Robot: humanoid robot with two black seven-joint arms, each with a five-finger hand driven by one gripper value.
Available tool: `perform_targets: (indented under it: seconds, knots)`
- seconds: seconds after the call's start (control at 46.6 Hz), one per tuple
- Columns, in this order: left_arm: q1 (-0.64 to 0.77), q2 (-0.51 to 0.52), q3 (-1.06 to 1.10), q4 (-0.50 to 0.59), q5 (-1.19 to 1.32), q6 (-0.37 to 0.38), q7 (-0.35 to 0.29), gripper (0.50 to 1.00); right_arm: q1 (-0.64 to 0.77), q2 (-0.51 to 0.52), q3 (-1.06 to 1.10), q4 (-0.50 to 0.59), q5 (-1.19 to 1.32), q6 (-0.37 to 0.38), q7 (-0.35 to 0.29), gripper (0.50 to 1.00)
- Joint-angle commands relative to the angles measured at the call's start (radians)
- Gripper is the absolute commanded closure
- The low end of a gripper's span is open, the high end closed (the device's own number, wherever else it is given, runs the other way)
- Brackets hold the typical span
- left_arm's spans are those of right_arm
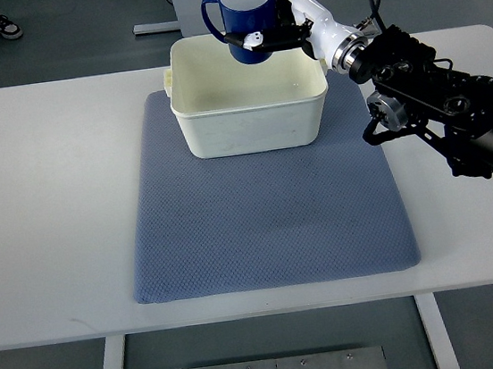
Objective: Place cup in box with right hand
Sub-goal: 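Lower the held mug into the cream box with the right hand, then open the right hand and release the mug inside the box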
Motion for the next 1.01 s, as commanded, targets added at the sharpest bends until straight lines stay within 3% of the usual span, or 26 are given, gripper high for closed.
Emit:
perform_targets:
  seconds: [0.0,0.215,0.622,0.686,0.815,0.922,0.987]
  knots:
    - [0.000,0.000,0.001,0.000,0.000,0.000,0.001,0.500,-0.006,0.024,-0.003,-0.025,0.000,-0.005,0.000,1.000]
    - [0.000,0.000,0.001,0.000,0.000,0.000,0.000,0.500,-0.012,0.087,-0.041,-0.115,-0.002,-0.011,0.002,1.000]
    - [0.000,0.000,0.001,0.000,0.000,0.000,0.000,0.500,-0.041,0.087,-0.038,-0.124,0.008,-0.011,0.003,1.000]
    - [0.000,0.000,-0.001,0.000,0.000,0.000,0.000,0.500,-0.043,0.087,-0.038,-0.124,0.009,-0.011,0.003,0.854]
    - [0.000,0.000,-0.001,0.000,0.000,0.000,0.000,0.500,-0.052,0.087,-0.038,-0.123,0.009,-0.011,0.003,0.775]
    - [0.000,0.000,0.001,0.000,0.000,0.000,0.000,0.500,-0.055,0.087,-0.038,-0.123,0.009,-0.011,0.003,0.649]
    - [0.000,0.000,-0.001,0.000,0.000,0.000,0.000,0.500,-0.058,0.087,-0.038,-0.123,0.009,-0.011,0.003,0.538]
